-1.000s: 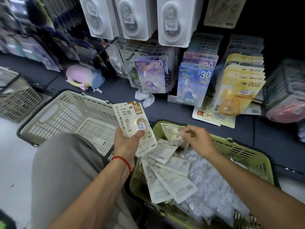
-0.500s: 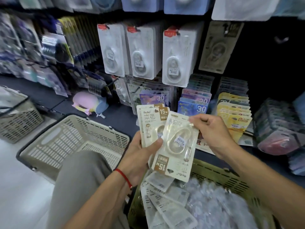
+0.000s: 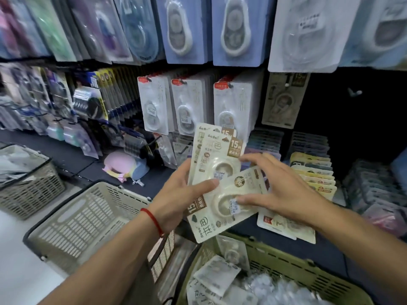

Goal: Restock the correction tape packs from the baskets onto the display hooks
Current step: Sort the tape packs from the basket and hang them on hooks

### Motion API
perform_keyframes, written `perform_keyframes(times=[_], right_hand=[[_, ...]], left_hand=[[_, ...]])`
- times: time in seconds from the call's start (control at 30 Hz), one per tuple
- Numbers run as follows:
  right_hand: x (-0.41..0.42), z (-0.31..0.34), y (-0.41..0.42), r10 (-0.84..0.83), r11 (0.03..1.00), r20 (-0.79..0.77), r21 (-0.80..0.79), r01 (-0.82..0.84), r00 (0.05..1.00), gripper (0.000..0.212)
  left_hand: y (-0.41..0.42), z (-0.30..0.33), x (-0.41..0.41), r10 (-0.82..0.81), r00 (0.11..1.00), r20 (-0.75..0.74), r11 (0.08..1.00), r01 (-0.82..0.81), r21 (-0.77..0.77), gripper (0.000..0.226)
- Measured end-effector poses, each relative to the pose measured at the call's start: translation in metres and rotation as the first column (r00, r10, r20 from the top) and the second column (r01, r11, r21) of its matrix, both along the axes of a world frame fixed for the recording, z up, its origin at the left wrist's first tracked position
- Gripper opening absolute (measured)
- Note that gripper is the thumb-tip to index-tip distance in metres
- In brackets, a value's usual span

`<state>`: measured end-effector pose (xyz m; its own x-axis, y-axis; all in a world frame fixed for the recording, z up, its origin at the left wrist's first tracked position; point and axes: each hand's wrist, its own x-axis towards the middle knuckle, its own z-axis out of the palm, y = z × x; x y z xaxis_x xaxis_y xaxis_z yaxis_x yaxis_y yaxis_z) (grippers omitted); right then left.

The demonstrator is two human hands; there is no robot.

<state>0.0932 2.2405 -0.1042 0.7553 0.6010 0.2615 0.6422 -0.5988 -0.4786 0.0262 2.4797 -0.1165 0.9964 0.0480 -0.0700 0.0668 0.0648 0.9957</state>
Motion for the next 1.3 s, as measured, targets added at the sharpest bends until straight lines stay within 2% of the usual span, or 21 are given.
perform_keyframes(times=[0.1,0.2,0.27,0.33,0.4,0.5,0.67,0.9,1.3], right_hand=[[0.006,0.010,-0.014,-0.020,1.000,-0.034,-0.011,0.019,0.999,0.050],[0.010,0.020,-0.037,-0.009,0.987,-0.221,0.153,0.044,0.975,0.042],[0.010,0.022,-0.051,0.011,0.960,-0.291,0.270,0.071,0.957,0.039],[0.008,0.023,-0.063,0.006,0.897,-0.299,0.423,0.127,0.954,0.040],[0.004,0.023,-0.071,-0.003,0.794,-0.311,0.577,0.191,0.951,0.041],[-0.001,0.021,-0.072,0.016,0.677,-0.347,0.694,0.245,0.938,0.038],[0.004,0.020,-0.056,-0.023,0.624,-0.345,0.728,0.283,0.938,0.048],[0.012,0.030,-0.050,-0.045,0.601,-0.314,0.750,0.277,0.948,0.046],[0.005,0.029,-0.029,-0.034,0.518,-0.262,0.821,0.241,0.965,0.036]], left_hand=[[0.005,0.017,0.009,0.000,0.999,0.039,0.997,0.003,-0.077,0.056],[0.010,0.035,0.017,0.026,0.993,0.114,0.994,-0.013,-0.112,0.057],[0.009,0.046,0.023,0.048,0.983,0.177,0.990,-0.023,-0.142,0.054],[0.004,0.054,0.029,0.087,0.968,0.234,0.988,-0.054,-0.145,0.054],[-0.004,0.054,0.035,0.148,0.944,0.294,0.986,-0.117,-0.122,0.056],[-0.019,0.045,0.040,0.190,0.924,0.333,0.979,-0.154,-0.130,0.059],[-0.039,0.039,0.046,0.266,0.905,0.331,0.954,-0.198,-0.226,0.052],[-0.041,0.042,0.043,0.358,0.843,0.400,0.933,-0.314,-0.174,0.052],[-0.032,0.044,0.042,0.388,0.834,0.393,0.921,-0.330,-0.207,0.045]])
